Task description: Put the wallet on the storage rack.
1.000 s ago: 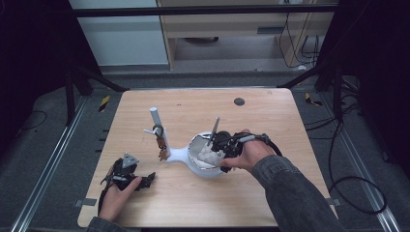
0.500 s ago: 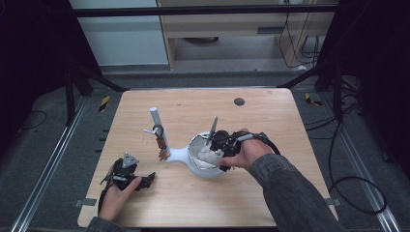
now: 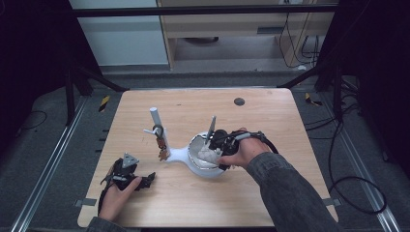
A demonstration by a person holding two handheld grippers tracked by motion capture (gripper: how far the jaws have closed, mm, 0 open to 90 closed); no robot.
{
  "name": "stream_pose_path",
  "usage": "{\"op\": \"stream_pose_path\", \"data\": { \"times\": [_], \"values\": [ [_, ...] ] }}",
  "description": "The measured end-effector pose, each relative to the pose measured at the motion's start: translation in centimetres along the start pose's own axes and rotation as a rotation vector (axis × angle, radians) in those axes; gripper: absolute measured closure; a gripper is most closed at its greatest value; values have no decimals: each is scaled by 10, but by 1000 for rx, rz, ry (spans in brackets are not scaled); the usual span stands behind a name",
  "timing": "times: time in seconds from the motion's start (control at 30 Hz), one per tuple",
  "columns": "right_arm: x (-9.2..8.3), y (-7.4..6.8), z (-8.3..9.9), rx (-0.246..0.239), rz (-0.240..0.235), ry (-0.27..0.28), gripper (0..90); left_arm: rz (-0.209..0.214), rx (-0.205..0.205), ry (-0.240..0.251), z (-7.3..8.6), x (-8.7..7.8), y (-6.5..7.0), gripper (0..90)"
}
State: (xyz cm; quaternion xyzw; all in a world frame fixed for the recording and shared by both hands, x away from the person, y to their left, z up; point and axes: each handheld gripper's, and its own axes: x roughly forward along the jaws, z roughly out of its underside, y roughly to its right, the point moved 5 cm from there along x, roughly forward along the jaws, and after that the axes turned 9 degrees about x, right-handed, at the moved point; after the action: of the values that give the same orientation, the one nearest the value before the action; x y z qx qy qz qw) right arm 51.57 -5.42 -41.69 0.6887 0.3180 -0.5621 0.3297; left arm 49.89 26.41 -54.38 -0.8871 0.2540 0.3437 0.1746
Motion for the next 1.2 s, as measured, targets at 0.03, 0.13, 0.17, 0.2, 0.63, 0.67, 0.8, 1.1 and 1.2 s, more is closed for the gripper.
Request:
{"op": "stream_pose_path", "data": {
  "times": [0.03, 0.13, 0.17, 0.2, 0.63, 0.67, 0.8, 1.1, 1.2],
  "values": [
    [0, 0, -1, 0, 0, 0, 314, 0, 0, 0, 0, 0, 0, 2],
    [1, 0, -2, -1, 3, -5, 314, 1, 0, 0, 0, 0, 0, 2],
    [1, 0, -2, 0, 3, -7, 314, 1, 1, 0, 0, 0, 0, 2],
    [2, 0, -2, -2, 4, -6, 314, 1, 1, 0, 0, 0, 0, 2],
    [5, 1, -10, 1, 11, -1, 314, 4, 4, -1, 0, 0, 1, 2],
    [5, 1, -11, 0, 7, 3, 314, 4, 5, -1, 0, 0, 1, 2],
    [6, 1, -13, 1, 8, 4, 313, 5, 7, -2, 0, 0, 1, 3],
    [7, 0, -16, 8, 2, 3, 313, 7, 8, 0, 0, 0, 2, 3],
    [7, 1, -17, 4, 3, 5, 313, 7, 8, 0, 0, 0, 2, 3]
  ]
}}
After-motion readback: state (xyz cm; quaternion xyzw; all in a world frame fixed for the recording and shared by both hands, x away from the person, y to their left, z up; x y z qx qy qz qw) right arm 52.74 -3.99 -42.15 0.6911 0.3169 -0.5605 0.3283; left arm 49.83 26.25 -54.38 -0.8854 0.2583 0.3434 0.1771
